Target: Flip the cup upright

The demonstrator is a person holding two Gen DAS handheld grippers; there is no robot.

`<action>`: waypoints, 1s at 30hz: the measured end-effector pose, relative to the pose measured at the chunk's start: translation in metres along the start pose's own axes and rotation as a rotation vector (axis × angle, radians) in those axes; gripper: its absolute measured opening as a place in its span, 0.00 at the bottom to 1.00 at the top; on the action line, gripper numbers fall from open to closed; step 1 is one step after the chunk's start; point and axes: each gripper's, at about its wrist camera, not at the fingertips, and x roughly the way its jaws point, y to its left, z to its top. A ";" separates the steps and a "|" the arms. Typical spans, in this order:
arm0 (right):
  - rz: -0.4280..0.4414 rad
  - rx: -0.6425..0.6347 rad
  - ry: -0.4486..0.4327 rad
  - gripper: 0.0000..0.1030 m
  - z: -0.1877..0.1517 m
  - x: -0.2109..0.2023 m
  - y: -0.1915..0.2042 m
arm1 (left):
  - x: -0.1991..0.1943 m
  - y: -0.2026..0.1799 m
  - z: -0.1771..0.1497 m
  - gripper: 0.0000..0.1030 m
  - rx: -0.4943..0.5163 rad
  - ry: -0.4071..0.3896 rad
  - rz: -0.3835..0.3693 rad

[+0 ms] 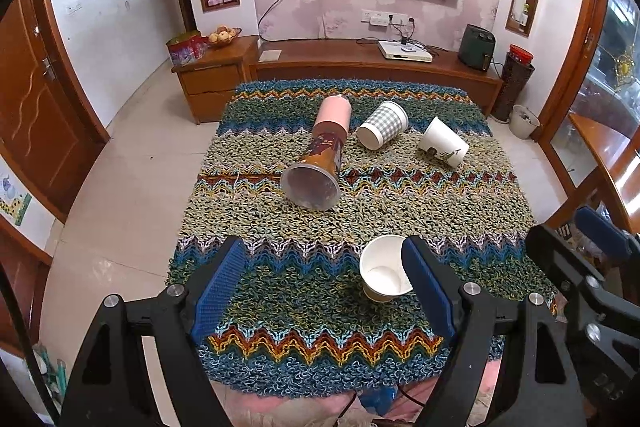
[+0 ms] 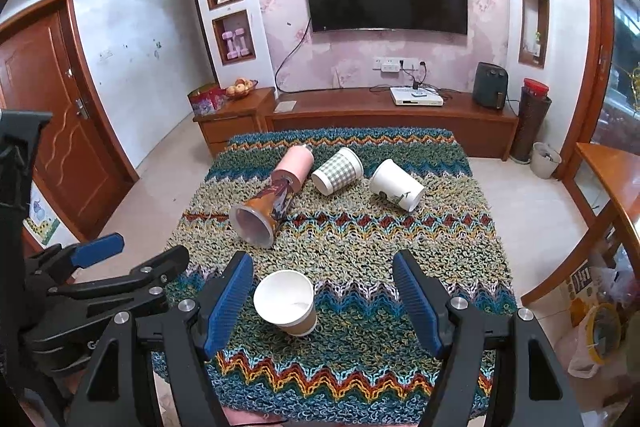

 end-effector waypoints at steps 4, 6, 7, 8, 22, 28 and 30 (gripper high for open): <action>-0.012 -0.010 -0.018 0.78 0.003 -0.002 0.002 | 0.000 0.001 0.003 0.81 -0.005 -0.011 0.009; -0.023 -0.019 -0.022 0.78 0.006 -0.001 0.004 | 0.002 0.003 0.005 0.81 -0.011 -0.012 0.012; -0.024 -0.021 -0.021 0.78 0.006 -0.001 0.004 | 0.003 0.004 0.006 0.81 -0.014 -0.012 0.011; -0.025 -0.020 -0.019 0.78 0.007 0.001 0.003 | 0.003 0.005 0.007 0.81 -0.018 -0.013 0.012; -0.038 -0.007 -0.006 0.78 0.011 0.011 0.000 | 0.007 0.006 0.011 0.81 -0.019 -0.024 0.031; -0.037 0.001 0.006 0.78 0.011 0.017 -0.002 | 0.009 0.007 0.011 0.81 -0.016 -0.019 0.031; -0.036 0.000 0.006 0.78 0.011 0.018 -0.002 | 0.009 0.006 0.010 0.81 -0.017 -0.018 0.032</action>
